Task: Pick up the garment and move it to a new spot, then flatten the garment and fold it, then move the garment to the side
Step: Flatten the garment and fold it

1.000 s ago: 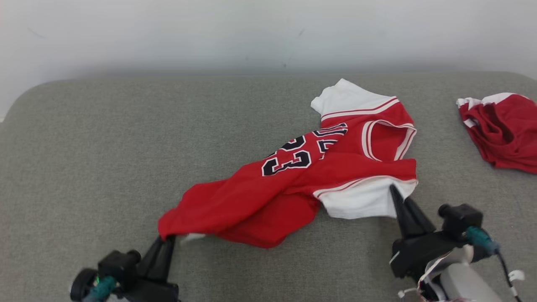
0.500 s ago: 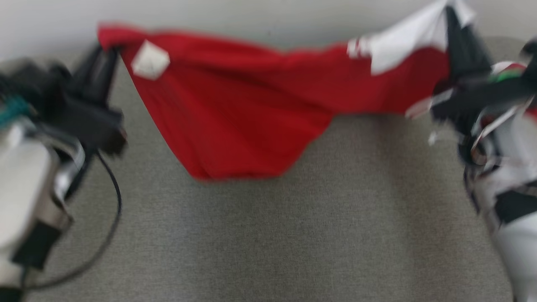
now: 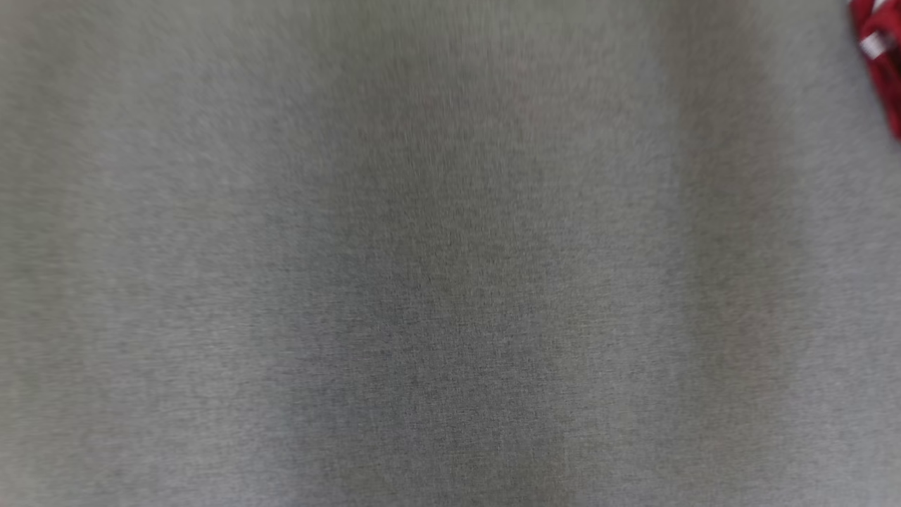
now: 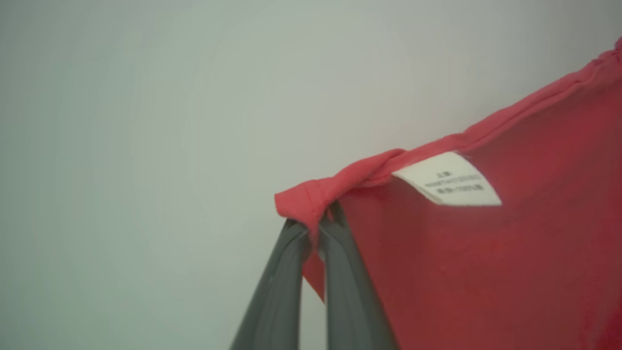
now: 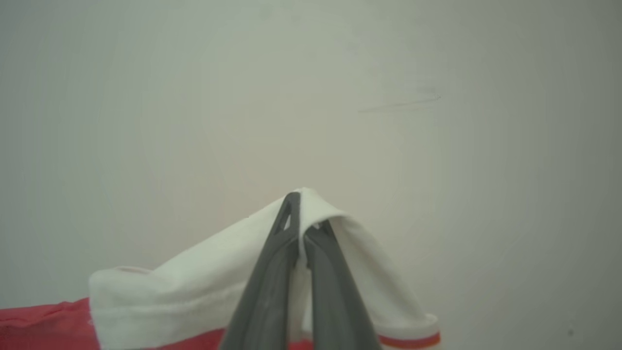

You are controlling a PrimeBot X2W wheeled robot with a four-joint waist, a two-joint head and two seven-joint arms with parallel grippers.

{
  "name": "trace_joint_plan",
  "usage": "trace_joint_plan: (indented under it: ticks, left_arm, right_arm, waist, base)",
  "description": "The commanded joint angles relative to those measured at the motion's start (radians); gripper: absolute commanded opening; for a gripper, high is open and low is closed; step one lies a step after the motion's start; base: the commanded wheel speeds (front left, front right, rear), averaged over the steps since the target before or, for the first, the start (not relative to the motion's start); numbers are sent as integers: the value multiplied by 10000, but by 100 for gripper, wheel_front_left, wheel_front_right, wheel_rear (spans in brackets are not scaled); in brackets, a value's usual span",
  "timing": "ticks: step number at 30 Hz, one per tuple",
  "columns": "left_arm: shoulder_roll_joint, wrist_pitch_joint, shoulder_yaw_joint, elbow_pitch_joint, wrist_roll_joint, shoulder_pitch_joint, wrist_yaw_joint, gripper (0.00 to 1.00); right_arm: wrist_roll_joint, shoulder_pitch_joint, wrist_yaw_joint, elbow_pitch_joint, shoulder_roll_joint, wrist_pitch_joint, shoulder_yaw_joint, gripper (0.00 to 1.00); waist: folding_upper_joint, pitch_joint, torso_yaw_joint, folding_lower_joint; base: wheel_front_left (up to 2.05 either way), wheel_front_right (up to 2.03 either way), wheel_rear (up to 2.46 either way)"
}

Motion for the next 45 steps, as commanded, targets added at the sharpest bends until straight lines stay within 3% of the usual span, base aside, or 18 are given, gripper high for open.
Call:
trace_joint_plan:
  ticks: [1,3,11,23,29,35,40,45]
  left_arm:
    - [42,16,-200,247,-84,-585,23,0]
    - [-43,8,-575,967,-429,-1851,23,0]
    - [-234,-91,-1678,2496,-1001,-4387,23,0]
    - [-590,-641,-3284,3399,-1839,-5444,23,0]
    - [-599,-1129,-3811,3571,-2566,-5278,23,0]
    - [-376,-1970,-4200,3445,-3342,-4308,23,0]
    - [-74,-2603,-4331,3171,-3712,-2446,23,0]
    - [251,-2691,-3274,2045,-3725,26,278,0]
  right_arm:
    - [-218,-585,-27,304,24,47,-12,0]
    - [-747,-1968,-27,1030,19,77,159,0]
    - [-1677,-4748,-27,2784,151,-214,354,0]
    - [-1912,-5671,-27,4201,407,-947,587,0]
    - [-1731,-5344,-27,4401,597,-1313,760,0]
    - [-1063,-4378,-27,3719,485,-1584,1487,0]
    - [-82,-2122,-27,2551,392,-1819,2252,0]
    - [870,667,-27,665,-179,-1633,2789,0]
  waist:
    - [-3,1217,-160,-4]
    - [-3,1462,-144,-4]
    - [-3,1987,-63,-4]
    - [-3,2429,-121,-4]
    - [-3,2521,-150,-4]
    - [-3,2257,-48,-4]
    - [-3,1341,-155,-4]
    - [-3,286,-229,-4]
  base:
    - [0,0,0]
    - [0,0,0]
    - [0,0,0]
    - [0,0,0]
    - [0,0,0]
    - [0,0,0]
    - [0,0,0]
    - [0,0,0]
